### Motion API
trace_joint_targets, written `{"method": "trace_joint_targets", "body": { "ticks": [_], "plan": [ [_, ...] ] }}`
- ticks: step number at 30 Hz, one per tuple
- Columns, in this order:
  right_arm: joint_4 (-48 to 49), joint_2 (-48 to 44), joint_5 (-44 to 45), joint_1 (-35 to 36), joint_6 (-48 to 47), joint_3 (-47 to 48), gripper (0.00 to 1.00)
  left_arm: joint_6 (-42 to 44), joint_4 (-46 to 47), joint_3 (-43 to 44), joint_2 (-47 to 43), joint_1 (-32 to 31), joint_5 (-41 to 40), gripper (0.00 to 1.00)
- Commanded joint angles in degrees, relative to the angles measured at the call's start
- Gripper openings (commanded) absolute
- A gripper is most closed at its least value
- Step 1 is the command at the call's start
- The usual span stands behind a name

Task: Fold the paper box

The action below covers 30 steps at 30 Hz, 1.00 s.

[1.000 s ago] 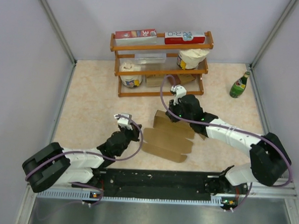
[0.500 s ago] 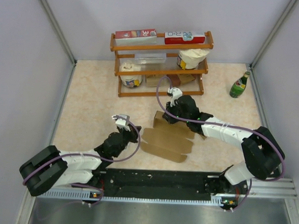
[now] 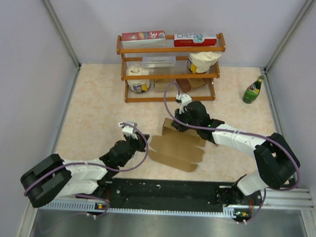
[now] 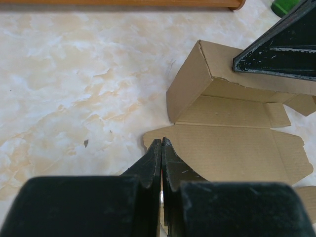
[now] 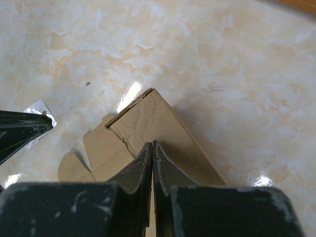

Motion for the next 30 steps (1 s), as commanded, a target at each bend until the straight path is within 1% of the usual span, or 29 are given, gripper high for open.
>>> {"method": "trace_joint_targets", "body": {
  "ticks": [1,6,7,12,18,26,28,30],
  "plan": [
    [-2.8,0.8,0.6,0.1,-2.4,0.3,0.00,-0.5,1.3,-0.9,-0.6,0.3,0.4,0.00],
    [-4.4,1.4,3.0,1.8,-5.4,1.5,0.00,-0.6,1.3,-0.8,-0.2,0.3,0.5,0.00],
    [-6.3,1.4,3.4,2.4,-5.9,1.7,0.00,-0.6,1.2,-0.8,-0.2,0.3,0.5,0.00],
    [-7.3,1.7,5.5,3.6,-7.6,2.0,0.00,-0.6,0.9,-0.4,0.4,0.3,0.9,0.00],
    [-7.4,0.6,5.7,3.9,-7.4,2.1,0.00,-0.3,0.3,0.5,0.4,0.3,1.0,0.00],
    [-6.9,-3.1,5.6,3.5,-5.7,4.7,0.00,1.5,-4.7,3.7,-2.2,0.3,0.2,0.00],
    [-6.8,-4.4,5.1,2.8,-4.6,5.5,0.03,2.2,-6.3,5.2,-3.3,0.4,0.1,0.00],
    [-6.8,-5.9,4.3,1.9,-3.4,5.9,0.11,2.8,-7.9,6.3,-4.6,0.9,0.4,0.00]
  ]
}}
